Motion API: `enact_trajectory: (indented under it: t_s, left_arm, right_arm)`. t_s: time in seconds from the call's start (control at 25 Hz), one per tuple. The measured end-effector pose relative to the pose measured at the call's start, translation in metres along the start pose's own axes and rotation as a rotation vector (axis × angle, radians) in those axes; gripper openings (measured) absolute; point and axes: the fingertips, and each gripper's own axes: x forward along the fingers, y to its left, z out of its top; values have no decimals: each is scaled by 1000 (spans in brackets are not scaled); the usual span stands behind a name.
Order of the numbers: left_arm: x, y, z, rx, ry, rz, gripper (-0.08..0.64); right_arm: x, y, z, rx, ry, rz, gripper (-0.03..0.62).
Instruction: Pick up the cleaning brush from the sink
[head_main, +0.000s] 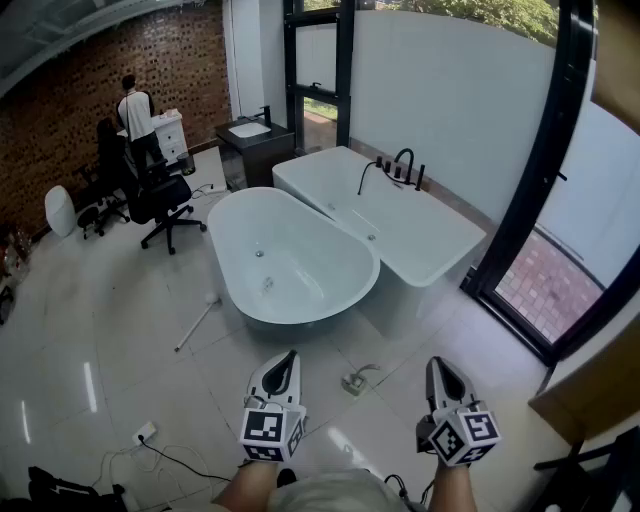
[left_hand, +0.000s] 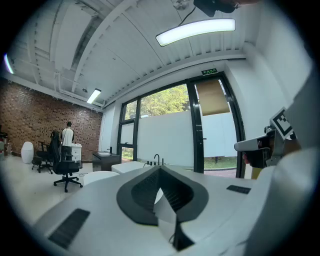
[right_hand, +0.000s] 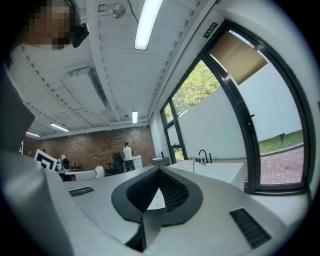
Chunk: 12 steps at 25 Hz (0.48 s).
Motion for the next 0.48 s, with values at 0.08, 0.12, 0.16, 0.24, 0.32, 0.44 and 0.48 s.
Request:
enact_trajectory:
  t_s: [0.08,0.12,0.16,0.24,0.32,0.44,0.48]
  left_arm:
    - [6,-28,-8,-5,1,7,2]
    - [9,-41,-12,-7,3,9,2]
    - [12,-53,-16,-8,8,9,2]
    - [17,-75,-23,-8,25,5,2]
    - [19,-91,-28,-4,45,2,2]
    - [21,-99,-35,7,72,16,2]
    - [21,-98,-37,11,77,22,2]
  right_arm:
    - [-11,-24,-2,-6,6,16,0]
    - [-17,-35,-2,-7,8,23,0]
    - [-21,-46,-2,-7,9,28,0]
    - [-29,-65,-2,-6,13,30,0]
    - [-33,-84,-1,0,18,25,0]
    - [-31,-103,-5,25,23,25,0]
    - [-29,-104,-8,31,26,29,0]
